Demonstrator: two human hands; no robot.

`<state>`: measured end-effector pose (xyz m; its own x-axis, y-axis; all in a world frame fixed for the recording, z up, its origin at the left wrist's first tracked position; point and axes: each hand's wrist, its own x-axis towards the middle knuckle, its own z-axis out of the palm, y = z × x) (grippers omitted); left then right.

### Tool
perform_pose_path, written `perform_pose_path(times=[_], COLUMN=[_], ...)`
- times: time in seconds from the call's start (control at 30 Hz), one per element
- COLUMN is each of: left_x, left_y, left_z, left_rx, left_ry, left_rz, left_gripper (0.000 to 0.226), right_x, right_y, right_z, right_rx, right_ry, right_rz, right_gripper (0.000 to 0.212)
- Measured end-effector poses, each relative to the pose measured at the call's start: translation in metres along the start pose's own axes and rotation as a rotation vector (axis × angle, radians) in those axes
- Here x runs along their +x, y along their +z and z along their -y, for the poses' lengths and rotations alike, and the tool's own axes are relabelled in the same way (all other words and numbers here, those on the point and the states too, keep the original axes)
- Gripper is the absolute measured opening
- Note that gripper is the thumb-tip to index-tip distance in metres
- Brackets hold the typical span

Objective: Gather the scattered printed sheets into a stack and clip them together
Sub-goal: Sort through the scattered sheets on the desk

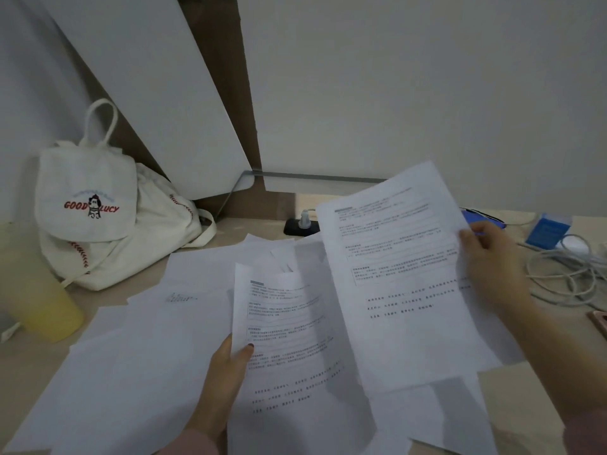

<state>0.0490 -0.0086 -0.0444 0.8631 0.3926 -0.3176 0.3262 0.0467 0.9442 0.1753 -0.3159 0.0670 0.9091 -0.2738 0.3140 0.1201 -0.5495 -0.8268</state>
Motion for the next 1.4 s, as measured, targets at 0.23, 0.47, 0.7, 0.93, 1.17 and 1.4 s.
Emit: perform_pose_path(times=[0.23,0.47,0.7,0.93,1.17,1.4], left_x=[-0.001,0.008,0.008,0.006,0.009,0.009], left_y=[-0.002,-0.002,0.001,0.0,0.002,0.003], left_z=[0.001,0.002,-0.004,0.011,0.011,0.01], left_rx=[-0.017,-0.16,-0.202,0.032,0.025,0.05], left_ry=[-0.037,-0.179,-0.221,-0.019,-0.009,-0.001], left_rz=[0.0,-0.001,0.022,-0.006,-0.01,-0.023], left_gripper=[0.027,0.038,0.065,0.033,0.025,0.024], right_x=[-0.003,-0.063,-0.092,-0.055,-0.025,-0.024], right_y=[0.023,0.08,0.116,0.092,0.078,0.083], right_z=[0.002,-0.03,-0.041,-0.062,-0.091,-0.104], right_rx=[0.05,-0.107,-0.127,-0.508,-0.739,-0.921], right_ry=[0.159,0.118,0.143,-0.127,-0.059,-0.268], right_rz=[0.103,0.32,0.467,0.332,0.494,0.364], right_gripper=[0.013,0.014,0.013,0.038,0.06,0.029])
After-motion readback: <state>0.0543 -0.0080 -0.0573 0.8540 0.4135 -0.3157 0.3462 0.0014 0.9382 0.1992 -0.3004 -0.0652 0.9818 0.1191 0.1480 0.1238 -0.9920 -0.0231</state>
